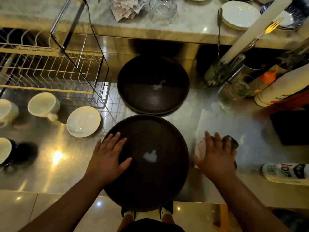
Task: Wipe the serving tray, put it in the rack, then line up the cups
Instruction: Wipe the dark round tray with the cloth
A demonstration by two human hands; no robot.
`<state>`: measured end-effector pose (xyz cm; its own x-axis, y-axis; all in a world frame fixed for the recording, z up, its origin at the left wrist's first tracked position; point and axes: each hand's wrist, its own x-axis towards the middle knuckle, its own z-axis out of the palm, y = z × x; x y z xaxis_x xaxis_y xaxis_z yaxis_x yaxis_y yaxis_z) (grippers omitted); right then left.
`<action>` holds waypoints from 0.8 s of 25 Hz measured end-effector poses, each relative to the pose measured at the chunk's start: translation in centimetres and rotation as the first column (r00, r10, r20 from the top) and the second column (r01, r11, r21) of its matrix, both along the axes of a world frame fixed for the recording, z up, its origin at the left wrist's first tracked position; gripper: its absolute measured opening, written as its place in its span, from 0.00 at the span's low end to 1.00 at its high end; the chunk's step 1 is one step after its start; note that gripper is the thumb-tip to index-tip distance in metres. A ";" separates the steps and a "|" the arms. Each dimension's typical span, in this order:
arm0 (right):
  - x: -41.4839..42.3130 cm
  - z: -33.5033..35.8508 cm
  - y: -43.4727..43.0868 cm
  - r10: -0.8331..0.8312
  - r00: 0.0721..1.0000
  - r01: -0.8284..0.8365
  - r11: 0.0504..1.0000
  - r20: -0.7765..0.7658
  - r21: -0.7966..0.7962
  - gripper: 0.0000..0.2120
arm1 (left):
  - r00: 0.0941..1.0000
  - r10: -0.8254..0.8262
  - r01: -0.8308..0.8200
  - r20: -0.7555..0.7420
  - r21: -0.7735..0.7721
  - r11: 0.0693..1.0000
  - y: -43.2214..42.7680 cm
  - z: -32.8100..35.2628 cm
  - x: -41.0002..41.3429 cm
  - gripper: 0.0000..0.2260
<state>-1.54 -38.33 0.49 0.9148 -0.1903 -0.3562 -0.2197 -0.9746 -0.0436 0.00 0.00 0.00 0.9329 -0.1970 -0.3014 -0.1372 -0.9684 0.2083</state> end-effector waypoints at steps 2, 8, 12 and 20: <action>-0.4 -0.1 -1.7 -0.141 0.989 0.140 0.990 -0.049 -0.015 0.51 | 1.000 0.024 -0.023 -0.013 0.022 0.999 1.1 -0.2 -0.2 0.36; -1.4 -1.3 -4.4 -0.143 0.989 0.139 0.986 0.046 0.087 0.35 | 0.999 0.044 -0.044 -0.013 -0.036 0.998 4.1 -2.0 -1.5 0.37; -0.8 0.5 -2.8 -0.249 0.946 0.188 0.944 0.208 0.272 0.27 | 1.000 -0.003 0.002 -0.020 -0.054 0.999 5.5 -3.1 -2.2 0.35; 2.5 4.0 7.7 -0.260 0.911 0.053 0.844 0.321 0.534 0.32 | 0.991 -0.127 0.133 0.050 -0.137 0.982 8.5 -5.0 -3.1 0.33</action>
<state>0.97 -30.66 4.54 0.9689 -0.2318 -0.0864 -0.2340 -0.7450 -0.6247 -3.11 8.51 -4.99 0.9075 -0.3548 -0.2248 -0.2712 -0.9037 0.3314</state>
